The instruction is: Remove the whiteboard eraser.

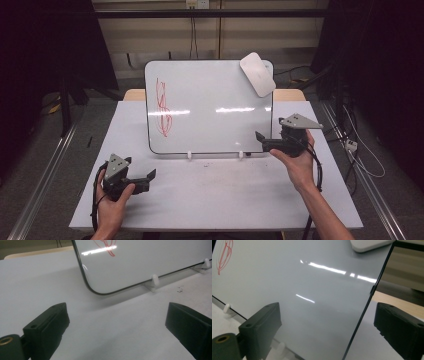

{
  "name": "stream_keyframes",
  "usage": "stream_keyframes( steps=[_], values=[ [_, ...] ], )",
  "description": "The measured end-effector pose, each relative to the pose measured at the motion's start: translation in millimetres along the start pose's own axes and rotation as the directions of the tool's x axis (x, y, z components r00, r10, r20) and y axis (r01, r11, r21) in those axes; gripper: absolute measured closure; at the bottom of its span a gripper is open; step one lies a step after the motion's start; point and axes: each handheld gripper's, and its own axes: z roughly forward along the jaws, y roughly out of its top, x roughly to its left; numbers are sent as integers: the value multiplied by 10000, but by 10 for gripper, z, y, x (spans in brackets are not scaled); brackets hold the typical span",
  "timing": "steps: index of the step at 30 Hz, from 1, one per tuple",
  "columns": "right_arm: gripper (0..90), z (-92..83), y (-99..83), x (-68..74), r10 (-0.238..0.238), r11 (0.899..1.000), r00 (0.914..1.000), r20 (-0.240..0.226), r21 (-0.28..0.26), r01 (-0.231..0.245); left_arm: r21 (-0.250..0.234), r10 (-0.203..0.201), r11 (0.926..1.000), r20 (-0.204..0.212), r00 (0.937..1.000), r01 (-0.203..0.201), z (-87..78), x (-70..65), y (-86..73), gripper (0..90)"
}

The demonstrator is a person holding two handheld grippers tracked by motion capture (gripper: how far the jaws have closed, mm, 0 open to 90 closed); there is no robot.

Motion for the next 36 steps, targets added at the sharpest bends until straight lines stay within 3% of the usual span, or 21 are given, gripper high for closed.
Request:
stream_keyframes(
  steps=[7, 12, 27, 35, 36],
  values=[
    [88, 32, 249, -106, -257, 9994, 9996, 137, -222, 260, 16, -28, 10000, 8, 10000, 28, -2, 7, -2, 46],
    [151, 80, 371, -112, -687, 9975, 9973, 250, -146, 691, 53, 9, 10000, 20, 10000, -9, 0, 8, -2, 46],
    [178, 253, 617, -167, -899, 9959, 9945, 543, -90, 905, 99, 68, 9999, 41, 10000, -68, 6, 3, -6, 46],
    [193, 332, 749, -208, -1160, 9930, 9894, 868, -125, 1175, 153, 110, 9998, 59, 9999, -111, 15, -2, -7, 46],
    [200, 374, 809, -224, -1345, 9907, 9856, 1030, -52, 1357, 154, 84, 9998, 63, 9999, -85, 17, -3, -7, 46]
  ],
)
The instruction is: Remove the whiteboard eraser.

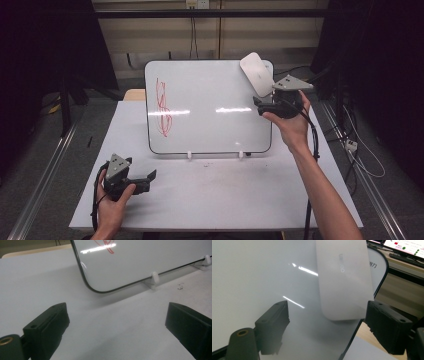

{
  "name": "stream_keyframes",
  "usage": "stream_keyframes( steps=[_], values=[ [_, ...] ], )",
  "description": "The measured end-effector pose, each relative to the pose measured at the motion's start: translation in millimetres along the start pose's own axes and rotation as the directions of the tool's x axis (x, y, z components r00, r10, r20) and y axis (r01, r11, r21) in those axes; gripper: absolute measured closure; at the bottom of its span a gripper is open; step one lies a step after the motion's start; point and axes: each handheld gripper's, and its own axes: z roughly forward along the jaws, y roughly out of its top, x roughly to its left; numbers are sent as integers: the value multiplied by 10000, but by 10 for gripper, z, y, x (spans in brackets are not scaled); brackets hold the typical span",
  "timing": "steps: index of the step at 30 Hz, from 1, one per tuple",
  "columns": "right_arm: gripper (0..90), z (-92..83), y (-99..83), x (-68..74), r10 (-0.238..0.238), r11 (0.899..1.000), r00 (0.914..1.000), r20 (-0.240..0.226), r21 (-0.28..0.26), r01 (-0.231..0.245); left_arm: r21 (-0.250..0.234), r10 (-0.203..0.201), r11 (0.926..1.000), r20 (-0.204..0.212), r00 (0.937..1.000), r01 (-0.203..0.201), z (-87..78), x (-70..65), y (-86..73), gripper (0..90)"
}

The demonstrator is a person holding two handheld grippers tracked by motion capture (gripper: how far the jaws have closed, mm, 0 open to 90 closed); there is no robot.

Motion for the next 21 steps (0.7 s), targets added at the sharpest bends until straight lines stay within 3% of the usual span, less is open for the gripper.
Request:
stream_keyframes(
  steps=[13, 21],
  values=[
    [203, 281, 373, -83, -723, 9971, 9947, 731, 301, 703, -37, -37, 10000, 26, 10000, 37, -6, 12, -1, 46],
    [212, 399, 472, -79, -958, 9942, 9921, 806, 564, 914, -6, -10, 10000, 34, 10000, 10, -7, 21, -1, 46]
  ],
)
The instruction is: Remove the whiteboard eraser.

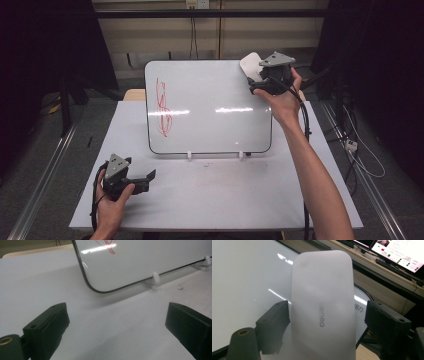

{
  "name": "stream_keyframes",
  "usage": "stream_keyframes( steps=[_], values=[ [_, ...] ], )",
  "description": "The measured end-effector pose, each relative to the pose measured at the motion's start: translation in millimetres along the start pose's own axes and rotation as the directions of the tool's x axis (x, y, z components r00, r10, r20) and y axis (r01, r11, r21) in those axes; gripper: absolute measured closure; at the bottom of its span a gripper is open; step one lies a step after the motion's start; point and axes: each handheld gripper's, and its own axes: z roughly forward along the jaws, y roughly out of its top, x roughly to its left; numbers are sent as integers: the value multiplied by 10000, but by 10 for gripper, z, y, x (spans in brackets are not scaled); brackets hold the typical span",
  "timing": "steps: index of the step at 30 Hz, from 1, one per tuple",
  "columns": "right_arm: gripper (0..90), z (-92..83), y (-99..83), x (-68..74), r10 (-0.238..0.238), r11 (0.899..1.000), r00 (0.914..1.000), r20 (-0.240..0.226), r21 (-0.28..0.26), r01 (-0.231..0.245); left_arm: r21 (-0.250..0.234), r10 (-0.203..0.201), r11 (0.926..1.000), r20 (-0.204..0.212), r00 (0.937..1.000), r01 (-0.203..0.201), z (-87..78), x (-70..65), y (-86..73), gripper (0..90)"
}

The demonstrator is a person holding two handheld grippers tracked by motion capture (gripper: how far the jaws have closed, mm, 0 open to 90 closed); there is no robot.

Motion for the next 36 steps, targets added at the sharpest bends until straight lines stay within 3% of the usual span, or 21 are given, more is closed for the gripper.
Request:
stream_keyframes(
  steps=[7, 18, 36],
  values=[
    [241, 105, 34, 77, -358, 9991, 9994, 40, 213, 357, -40, -65, 10000, 10, 10000, 65, 2, 3, -3, 46],
    [306, 175, 23, 118, -769, 9959, 9953, 584, 513, 740, -10, 47, 10000, -16, 10000, -47, 5, -13, 1, 45],
    [317, 141, 29, 131, -576, 9971, 9959, 691, 536, 539, 9, 45, 10000, -10, 10000, -45, -4, 0, -5, 45]
  ],
)
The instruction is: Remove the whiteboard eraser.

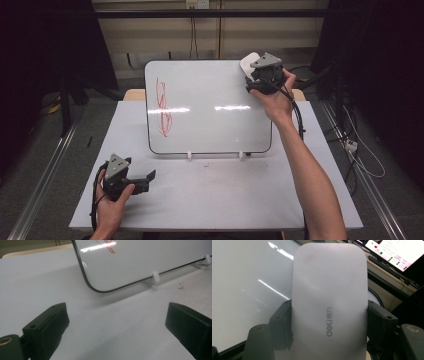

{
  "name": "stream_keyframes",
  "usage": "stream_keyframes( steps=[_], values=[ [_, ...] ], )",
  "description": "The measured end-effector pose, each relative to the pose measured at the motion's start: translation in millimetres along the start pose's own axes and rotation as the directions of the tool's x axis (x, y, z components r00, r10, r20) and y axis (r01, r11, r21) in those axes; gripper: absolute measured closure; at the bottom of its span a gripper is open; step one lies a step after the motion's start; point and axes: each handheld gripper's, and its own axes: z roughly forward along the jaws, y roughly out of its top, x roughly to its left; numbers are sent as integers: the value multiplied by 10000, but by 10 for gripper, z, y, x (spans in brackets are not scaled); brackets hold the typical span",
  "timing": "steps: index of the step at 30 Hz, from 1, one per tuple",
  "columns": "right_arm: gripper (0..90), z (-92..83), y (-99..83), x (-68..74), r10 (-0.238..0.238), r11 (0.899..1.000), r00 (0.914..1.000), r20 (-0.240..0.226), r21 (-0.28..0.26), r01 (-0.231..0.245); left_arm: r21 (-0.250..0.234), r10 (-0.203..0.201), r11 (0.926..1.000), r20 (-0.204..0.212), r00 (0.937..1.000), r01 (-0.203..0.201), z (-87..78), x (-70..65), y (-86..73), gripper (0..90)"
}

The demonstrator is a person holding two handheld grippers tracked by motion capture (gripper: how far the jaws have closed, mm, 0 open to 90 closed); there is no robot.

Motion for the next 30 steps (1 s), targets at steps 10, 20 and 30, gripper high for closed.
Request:
stream_keyframes(
  steps=[10, 20, 30],
  values=[
    [318, -27, -25, 2, 425, 9991, 9990, 100, 9, -425, -49, -69, 10000, -10, 10000, 69, -14, 23, -5, 45],
    [318, -89, -141, -67, 1280, 9915, 9899, -607, -144, -1291, -23, -21, 10000, -32, 10000, 21, -3, 7, 1, 45],
    [318, -180, -177, -99, 1395, 9889, 9872, -774, -395, -1429, 4, -60, 10000, -11, 10000, 60, 2, 8, -5, 45]
  ],
)
